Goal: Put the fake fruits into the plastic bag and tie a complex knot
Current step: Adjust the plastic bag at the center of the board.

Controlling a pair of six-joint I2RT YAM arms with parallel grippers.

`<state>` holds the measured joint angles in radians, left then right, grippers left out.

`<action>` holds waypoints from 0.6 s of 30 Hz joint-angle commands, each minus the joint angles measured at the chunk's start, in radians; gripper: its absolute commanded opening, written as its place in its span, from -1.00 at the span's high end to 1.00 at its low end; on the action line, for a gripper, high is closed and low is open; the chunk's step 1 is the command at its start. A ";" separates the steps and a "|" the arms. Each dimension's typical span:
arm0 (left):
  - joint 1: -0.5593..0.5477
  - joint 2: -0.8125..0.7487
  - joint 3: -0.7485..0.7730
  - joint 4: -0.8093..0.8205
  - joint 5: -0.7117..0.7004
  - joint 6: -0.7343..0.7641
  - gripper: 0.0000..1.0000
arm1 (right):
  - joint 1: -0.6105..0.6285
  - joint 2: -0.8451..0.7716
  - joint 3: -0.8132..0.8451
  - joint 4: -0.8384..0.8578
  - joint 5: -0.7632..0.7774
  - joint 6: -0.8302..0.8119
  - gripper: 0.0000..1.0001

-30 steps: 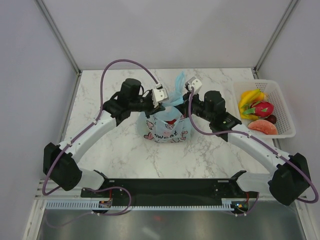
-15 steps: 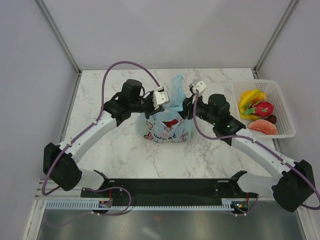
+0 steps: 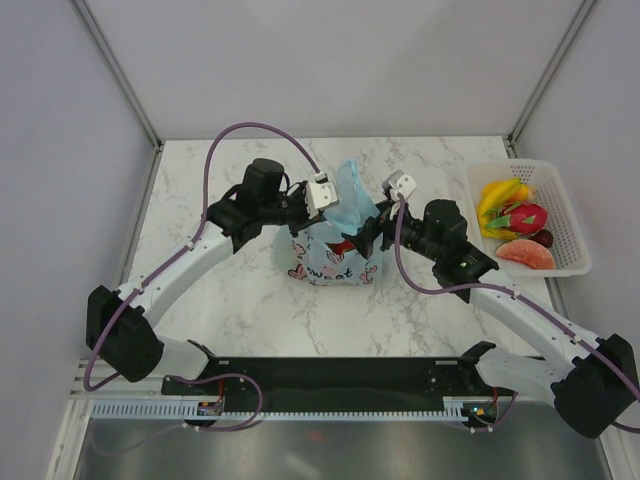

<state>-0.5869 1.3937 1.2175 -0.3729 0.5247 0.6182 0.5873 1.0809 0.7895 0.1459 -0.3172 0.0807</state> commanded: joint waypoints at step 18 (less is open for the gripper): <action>-0.005 -0.025 0.008 0.025 -0.028 0.014 0.96 | 0.002 -0.018 0.017 0.073 -0.103 -0.021 -0.96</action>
<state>-0.5869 1.3937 1.2175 -0.3721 0.5014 0.6178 0.5873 1.0489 0.7750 0.1722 -0.3912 0.0704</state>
